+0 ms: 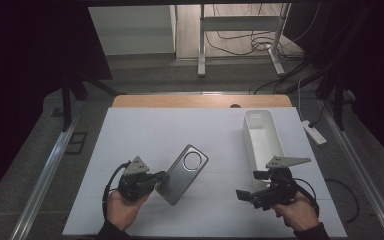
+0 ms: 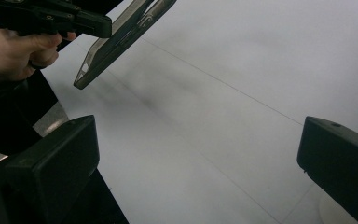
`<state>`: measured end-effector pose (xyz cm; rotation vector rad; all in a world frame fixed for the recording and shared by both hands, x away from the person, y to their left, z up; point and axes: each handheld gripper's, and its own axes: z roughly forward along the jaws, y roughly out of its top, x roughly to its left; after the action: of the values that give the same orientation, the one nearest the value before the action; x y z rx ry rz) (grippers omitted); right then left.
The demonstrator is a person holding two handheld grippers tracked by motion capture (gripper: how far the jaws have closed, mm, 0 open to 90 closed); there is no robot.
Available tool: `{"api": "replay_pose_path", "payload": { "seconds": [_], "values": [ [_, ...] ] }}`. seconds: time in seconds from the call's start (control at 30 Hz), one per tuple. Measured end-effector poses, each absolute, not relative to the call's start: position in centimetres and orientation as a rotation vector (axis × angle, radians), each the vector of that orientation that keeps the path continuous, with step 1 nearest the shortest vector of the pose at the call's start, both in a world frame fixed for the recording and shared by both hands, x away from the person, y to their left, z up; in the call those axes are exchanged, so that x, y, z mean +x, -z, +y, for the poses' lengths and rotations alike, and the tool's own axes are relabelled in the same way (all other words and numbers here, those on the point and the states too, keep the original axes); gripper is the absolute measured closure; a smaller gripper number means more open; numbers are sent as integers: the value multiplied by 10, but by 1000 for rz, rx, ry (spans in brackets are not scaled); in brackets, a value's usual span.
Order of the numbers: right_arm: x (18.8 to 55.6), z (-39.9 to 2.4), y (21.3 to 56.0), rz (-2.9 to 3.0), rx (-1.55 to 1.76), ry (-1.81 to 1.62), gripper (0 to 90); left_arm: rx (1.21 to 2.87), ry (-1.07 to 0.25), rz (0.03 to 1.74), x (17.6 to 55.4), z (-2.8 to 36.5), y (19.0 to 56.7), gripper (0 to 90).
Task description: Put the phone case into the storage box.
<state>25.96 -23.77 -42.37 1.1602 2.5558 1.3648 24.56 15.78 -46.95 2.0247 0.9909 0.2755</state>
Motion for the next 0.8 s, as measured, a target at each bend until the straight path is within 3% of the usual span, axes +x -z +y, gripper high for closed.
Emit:
{"api": "replay_pose_path", "payload": {
  "seconds": [0.8],
  "values": [
    [277,-203,436,2628,1159,-1384,0,2024,-269,982,248,152,470,887]
  ]
}}
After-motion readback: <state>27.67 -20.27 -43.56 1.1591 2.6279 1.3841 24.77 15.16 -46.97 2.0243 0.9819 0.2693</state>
